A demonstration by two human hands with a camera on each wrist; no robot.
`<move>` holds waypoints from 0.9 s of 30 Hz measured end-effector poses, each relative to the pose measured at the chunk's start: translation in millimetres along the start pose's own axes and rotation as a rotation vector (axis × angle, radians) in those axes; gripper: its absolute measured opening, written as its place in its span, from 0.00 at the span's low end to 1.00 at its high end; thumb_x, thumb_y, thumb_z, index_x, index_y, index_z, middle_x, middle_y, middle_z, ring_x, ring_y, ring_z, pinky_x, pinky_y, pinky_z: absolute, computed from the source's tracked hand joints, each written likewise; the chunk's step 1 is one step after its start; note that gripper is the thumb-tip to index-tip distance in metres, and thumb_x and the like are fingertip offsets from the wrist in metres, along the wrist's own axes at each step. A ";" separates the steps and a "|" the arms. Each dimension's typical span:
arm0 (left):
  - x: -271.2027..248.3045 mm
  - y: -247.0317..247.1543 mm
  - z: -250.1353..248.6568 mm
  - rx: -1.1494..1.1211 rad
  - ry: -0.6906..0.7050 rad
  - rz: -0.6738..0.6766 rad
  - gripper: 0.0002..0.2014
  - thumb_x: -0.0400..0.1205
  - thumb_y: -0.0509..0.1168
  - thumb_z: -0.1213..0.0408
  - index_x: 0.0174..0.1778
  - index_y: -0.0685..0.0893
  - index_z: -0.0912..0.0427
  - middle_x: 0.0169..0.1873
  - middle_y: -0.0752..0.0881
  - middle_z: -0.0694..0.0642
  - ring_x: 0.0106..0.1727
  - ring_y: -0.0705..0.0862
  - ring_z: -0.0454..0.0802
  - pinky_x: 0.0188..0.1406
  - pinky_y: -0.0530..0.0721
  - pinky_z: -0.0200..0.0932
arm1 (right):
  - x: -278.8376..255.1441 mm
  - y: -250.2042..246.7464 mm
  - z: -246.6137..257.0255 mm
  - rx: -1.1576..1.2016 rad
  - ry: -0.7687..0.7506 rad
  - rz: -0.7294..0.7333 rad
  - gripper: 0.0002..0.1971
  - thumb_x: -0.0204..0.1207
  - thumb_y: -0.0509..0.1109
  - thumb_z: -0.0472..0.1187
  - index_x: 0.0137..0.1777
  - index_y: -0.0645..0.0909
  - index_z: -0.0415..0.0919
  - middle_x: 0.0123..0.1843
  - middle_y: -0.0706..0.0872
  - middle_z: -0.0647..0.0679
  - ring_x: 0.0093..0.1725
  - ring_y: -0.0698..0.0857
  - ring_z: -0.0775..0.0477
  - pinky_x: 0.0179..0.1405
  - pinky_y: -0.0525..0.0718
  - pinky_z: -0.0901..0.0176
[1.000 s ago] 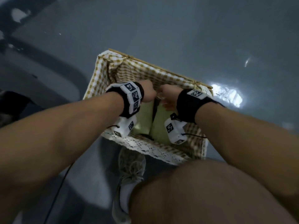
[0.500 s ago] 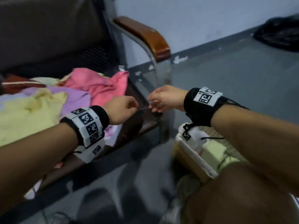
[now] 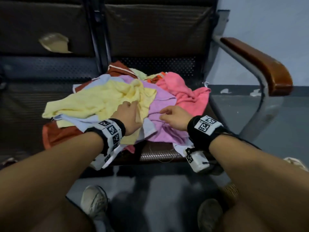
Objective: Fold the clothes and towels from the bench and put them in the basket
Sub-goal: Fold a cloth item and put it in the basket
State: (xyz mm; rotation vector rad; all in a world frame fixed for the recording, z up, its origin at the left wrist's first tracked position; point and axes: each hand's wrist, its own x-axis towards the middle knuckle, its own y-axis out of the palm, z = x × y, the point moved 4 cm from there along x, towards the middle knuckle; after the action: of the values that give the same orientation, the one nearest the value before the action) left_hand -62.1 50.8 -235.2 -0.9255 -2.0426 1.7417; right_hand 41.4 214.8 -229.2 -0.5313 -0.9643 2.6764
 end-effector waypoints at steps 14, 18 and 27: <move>19.4 -12.0 6.3 -0.103 -0.092 -0.255 0.18 0.85 0.63 0.55 0.29 0.76 0.58 0.35 0.85 0.59 0.39 0.83 0.63 0.31 0.72 0.46 | 28.2 20.0 17.9 0.099 -0.075 -0.040 0.10 0.83 0.68 0.39 0.60 0.87 0.40 0.57 0.91 0.43 0.58 0.90 0.42 0.69 0.84 0.43; 3.5 -26.1 -26.2 -0.414 0.194 -0.344 0.18 0.88 0.60 0.55 0.37 0.85 0.59 0.31 0.86 0.55 0.37 0.82 0.56 0.38 0.77 0.50 | 24.4 16.3 21.2 0.362 0.035 -0.068 0.21 0.86 0.62 0.55 0.46 0.87 0.38 0.36 0.88 0.43 0.31 0.85 0.48 0.32 0.87 0.53; -12.2 -32.0 -36.1 -0.802 0.142 -0.274 0.13 0.81 0.63 0.63 0.33 0.89 0.57 0.30 0.89 0.50 0.33 0.86 0.49 0.46 0.88 0.55 | 8.0 -17.3 31.4 0.692 -0.051 -0.181 0.16 0.78 0.57 0.21 0.54 0.85 0.32 0.45 0.88 0.39 0.44 0.86 0.42 0.47 0.85 0.49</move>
State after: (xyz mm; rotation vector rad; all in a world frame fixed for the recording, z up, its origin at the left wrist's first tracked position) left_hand -40.0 68.8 -194.4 -0.8624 -2.6412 0.6723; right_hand 23.0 212.9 -197.4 -0.2083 -0.0491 2.6273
